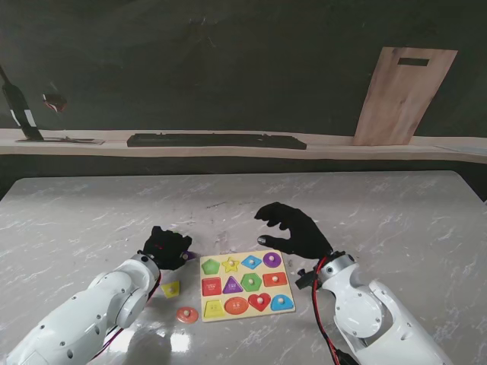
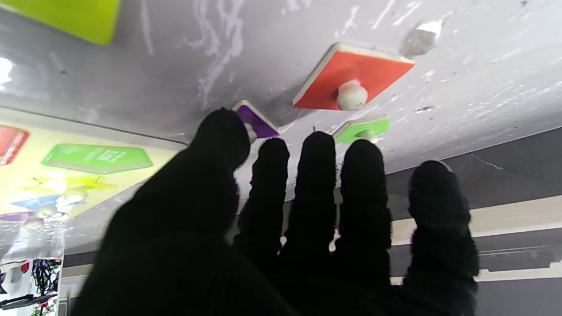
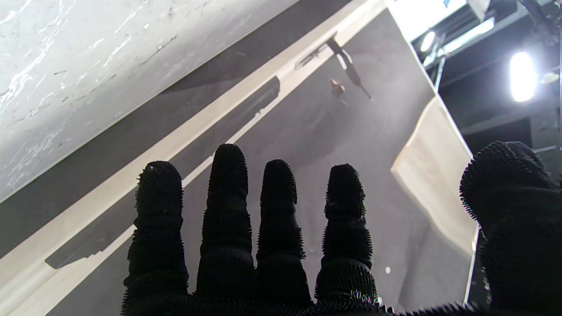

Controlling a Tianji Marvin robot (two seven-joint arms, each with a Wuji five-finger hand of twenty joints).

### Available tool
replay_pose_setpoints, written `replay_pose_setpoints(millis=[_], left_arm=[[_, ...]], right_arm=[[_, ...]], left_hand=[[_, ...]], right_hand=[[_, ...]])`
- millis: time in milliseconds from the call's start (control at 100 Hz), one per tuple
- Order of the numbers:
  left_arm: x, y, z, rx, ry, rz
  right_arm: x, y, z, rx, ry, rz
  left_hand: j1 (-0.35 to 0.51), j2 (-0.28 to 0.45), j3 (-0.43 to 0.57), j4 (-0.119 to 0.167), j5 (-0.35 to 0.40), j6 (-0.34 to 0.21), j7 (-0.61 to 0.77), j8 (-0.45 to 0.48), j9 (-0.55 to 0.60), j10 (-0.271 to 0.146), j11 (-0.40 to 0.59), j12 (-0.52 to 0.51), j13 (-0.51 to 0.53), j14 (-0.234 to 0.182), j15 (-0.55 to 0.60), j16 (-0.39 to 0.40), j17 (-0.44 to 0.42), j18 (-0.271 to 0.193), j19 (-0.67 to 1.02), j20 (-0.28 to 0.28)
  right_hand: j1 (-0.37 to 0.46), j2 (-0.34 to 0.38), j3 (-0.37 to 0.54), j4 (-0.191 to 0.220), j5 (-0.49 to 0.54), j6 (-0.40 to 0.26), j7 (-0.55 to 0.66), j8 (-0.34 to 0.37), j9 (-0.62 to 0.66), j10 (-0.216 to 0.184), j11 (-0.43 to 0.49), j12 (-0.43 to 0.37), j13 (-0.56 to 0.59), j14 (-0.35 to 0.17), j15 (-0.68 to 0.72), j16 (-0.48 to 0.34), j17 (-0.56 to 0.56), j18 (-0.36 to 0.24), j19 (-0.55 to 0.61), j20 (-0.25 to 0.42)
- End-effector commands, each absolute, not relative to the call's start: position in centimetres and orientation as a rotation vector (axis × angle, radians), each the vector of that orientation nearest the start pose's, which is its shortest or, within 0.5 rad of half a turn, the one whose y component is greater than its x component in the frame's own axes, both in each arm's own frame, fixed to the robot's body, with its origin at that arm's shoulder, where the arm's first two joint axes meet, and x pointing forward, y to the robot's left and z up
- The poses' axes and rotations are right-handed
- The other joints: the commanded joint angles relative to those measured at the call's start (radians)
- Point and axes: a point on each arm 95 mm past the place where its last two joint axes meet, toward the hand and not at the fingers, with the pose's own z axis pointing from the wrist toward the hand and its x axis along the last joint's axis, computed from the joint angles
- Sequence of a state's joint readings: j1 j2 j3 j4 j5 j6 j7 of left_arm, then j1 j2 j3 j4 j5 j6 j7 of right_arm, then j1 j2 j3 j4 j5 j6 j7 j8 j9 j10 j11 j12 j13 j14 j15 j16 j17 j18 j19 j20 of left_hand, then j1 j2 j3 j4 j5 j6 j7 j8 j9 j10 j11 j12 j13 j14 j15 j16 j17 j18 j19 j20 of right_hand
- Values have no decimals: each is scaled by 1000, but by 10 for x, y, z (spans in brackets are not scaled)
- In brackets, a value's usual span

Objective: Fit puzzle pieces into a puzzle board

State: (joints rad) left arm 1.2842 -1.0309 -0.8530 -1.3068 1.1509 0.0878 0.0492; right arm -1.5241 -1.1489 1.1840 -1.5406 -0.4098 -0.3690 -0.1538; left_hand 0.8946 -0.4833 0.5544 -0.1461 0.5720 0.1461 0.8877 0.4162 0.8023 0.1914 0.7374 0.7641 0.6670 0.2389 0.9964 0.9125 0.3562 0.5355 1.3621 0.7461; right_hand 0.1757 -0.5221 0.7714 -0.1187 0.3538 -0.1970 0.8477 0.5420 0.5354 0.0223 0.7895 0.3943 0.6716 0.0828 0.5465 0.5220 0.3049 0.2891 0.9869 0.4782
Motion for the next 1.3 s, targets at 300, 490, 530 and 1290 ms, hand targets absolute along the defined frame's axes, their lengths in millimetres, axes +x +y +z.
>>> replay_pose_setpoints(millis=[300, 490, 530, 1290], left_arm=[[441, -15, -378, -947, 1764, -1170], [442, -15, -379, -954, 1766, -1164], [443, -15, -380, -957, 1765, -1163], [444, -16, -381, -975, 1787, -1155]], right_arm=[[401, 33, -303, -1679, -1279, -2628], [401, 32, -303, -1679, -1279, -2629], [401, 32, -303, -1679, -1279, -2629], [400, 32, -303, -1680, -1278, -2634]], left_hand=[[33, 2, -35, -48, 20, -15, 42, -17, 6, 18, -23, 8, 8, -17, -13, -12, -2, -158, 13, -14], [42, 6, -44, -48, 30, -20, 55, -16, 14, 17, -21, 3, 9, -15, -21, -19, -1, -156, 13, -14], [46, 10, -46, -48, 33, -21, 59, -16, 15, 17, -22, 2, 11, -14, -23, -21, -2, -155, 13, -14], [49, 20, -108, -35, 47, -12, 18, -39, -16, 25, -36, -105, -15, -1, -53, -51, -26, -151, -5, -16]], right_hand=[[3, 7, 9, 25, 16, -25, 8, 19, 18, -15, 11, 7, 13, -12, 9, 14, 3, 12, 20, 12], [3, 7, 10, 25, 14, -25, 7, 19, 18, -16, 11, 7, 14, -12, 9, 14, 3, 13, 21, 12], [4, 7, 11, 25, 14, -26, 7, 19, 18, -16, 11, 7, 13, -12, 9, 14, 4, 13, 21, 12], [6, 3, 19, 24, 14, -25, 8, 19, 20, -15, 17, 9, 17, -12, 15, 16, 5, 13, 23, 11]])
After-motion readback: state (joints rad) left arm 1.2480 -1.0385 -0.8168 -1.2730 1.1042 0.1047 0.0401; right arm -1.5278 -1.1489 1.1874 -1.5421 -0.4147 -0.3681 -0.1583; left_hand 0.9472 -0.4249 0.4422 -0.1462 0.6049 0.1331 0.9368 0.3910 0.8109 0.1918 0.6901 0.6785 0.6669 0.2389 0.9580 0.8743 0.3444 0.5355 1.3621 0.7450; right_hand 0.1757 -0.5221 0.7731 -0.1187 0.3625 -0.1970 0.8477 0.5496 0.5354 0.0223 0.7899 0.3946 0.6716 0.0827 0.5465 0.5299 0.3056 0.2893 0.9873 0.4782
